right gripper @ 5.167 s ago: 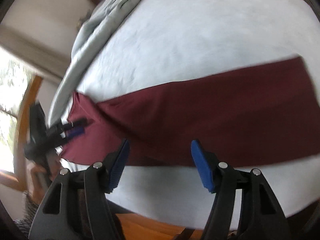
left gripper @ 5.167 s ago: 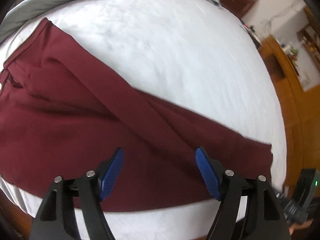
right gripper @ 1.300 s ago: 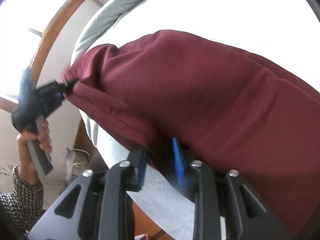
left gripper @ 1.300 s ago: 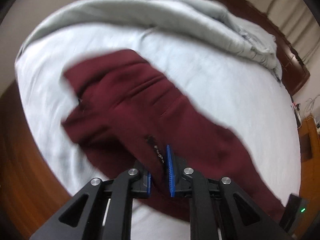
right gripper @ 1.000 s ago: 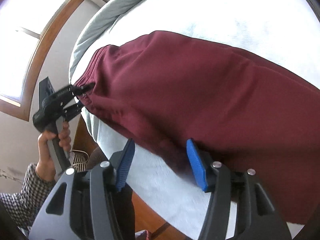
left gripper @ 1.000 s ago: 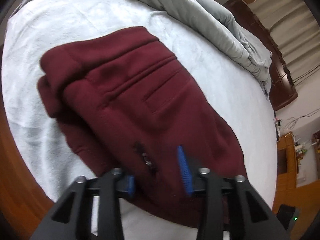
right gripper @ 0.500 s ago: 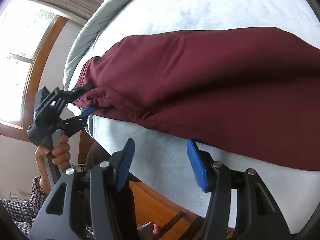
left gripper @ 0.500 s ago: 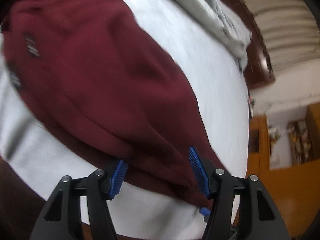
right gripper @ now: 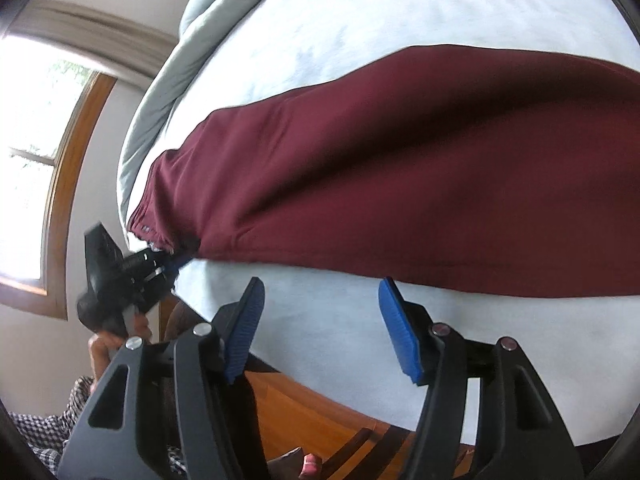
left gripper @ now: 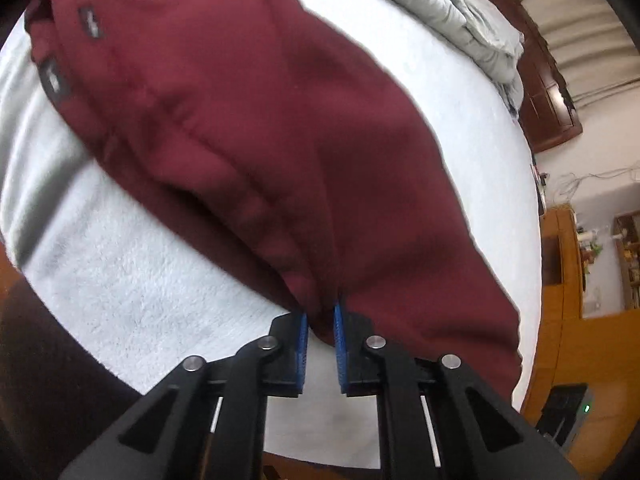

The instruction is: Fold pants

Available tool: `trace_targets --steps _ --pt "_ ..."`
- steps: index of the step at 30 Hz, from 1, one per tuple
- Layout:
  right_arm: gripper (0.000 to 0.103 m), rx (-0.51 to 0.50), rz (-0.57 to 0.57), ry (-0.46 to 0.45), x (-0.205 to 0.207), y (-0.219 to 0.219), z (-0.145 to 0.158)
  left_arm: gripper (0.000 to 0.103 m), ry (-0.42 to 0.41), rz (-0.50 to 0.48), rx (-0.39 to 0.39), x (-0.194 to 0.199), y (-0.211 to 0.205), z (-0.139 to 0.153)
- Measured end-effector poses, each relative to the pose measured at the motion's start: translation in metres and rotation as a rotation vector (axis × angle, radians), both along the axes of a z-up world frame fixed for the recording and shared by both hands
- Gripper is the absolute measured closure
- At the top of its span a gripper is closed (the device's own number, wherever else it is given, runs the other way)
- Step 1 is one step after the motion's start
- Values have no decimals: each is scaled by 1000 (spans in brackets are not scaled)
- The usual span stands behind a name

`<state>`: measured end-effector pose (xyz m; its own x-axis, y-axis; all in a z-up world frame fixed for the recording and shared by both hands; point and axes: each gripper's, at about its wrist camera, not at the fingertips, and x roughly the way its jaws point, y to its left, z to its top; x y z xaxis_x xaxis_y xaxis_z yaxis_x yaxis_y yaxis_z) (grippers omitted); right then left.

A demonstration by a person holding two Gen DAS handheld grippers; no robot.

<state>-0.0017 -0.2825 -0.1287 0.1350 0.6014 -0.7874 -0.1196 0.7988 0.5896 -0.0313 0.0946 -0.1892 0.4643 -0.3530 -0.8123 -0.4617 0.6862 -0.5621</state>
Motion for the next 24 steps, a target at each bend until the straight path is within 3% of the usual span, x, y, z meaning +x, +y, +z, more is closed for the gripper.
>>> trace_targets --steps 4,6,8,11,15,20,24 --pt "43 9 -59 18 0 -21 -2 87 -17 -6 17 6 -6 16" --pt "39 10 -87 8 -3 -36 2 64 -28 -44 58 1 -20 28" --pt "37 15 -140 15 -6 -56 3 54 -25 -73 77 0 -38 35" --pt "37 10 -244 30 -13 -96 -1 54 -52 -218 59 4 -84 44" --pt "38 -5 -413 30 -26 -163 -4 52 -126 -433 139 21 -145 57" --pt "38 -33 -609 9 -42 -236 -2 48 -148 -538 199 48 -189 54" --pt "38 -26 -665 35 -42 -273 -17 48 -139 -548 213 64 -207 47"
